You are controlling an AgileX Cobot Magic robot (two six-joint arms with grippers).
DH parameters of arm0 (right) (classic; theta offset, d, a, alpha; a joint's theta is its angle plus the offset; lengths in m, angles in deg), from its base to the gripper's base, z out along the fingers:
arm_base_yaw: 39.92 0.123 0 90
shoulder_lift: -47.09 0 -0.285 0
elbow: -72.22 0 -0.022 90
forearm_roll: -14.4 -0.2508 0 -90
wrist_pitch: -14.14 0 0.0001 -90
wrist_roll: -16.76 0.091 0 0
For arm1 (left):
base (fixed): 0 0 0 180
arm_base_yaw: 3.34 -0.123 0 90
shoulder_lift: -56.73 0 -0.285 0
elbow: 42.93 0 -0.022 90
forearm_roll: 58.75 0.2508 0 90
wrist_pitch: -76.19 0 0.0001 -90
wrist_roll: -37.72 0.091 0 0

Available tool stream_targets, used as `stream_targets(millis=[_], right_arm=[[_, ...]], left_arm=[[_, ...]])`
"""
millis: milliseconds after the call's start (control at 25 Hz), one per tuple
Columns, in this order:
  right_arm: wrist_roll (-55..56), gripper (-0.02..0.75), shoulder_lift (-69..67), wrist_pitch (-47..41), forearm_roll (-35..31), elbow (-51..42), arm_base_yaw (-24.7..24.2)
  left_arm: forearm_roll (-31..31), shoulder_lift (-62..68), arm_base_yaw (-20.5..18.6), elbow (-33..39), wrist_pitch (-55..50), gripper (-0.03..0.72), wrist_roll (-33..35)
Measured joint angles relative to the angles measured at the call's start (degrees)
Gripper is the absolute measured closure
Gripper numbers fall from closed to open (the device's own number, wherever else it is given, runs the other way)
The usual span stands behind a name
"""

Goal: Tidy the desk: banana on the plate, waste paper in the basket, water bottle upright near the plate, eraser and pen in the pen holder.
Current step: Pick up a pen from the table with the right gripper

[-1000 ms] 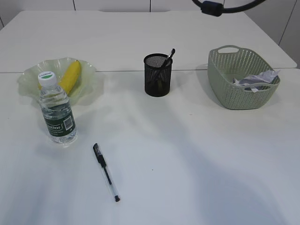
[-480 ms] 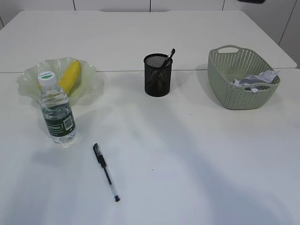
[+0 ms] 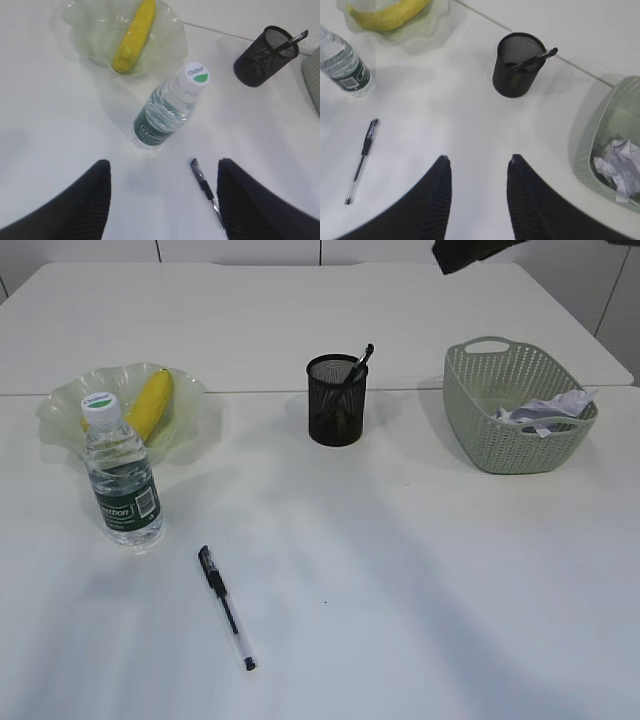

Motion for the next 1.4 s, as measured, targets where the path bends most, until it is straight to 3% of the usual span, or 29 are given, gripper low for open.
stream_targets(millis=[200, 480, 1160, 1400], right_arm=[[0.0, 0.455, 3.14, -6.2, 0.0, 0.0, 0.0], [0.56, 0.455, 7.12, -12.65, -0.89, 0.0, 0.0], [1.77, 0.455, 13.09, -13.58, -3.54, 0.09, 0.0], [1.77, 0.455, 13.54, -13.67, -4.42, 0.09, 0.0]], left_arm=[[-5.43, 0.04, 0.0, 0.0, -0.11, 0.211, 0.0], [-7.08, 0.39, 0.0, 0.0, -1.53, 0.211, 0.0], [-9.25, 8.23, 0.0, 0.0, -2.54, 0.211, 0.0], [-10.71, 12.41, 5.96, 0.0, 0.72, 0.211, 0.0]])
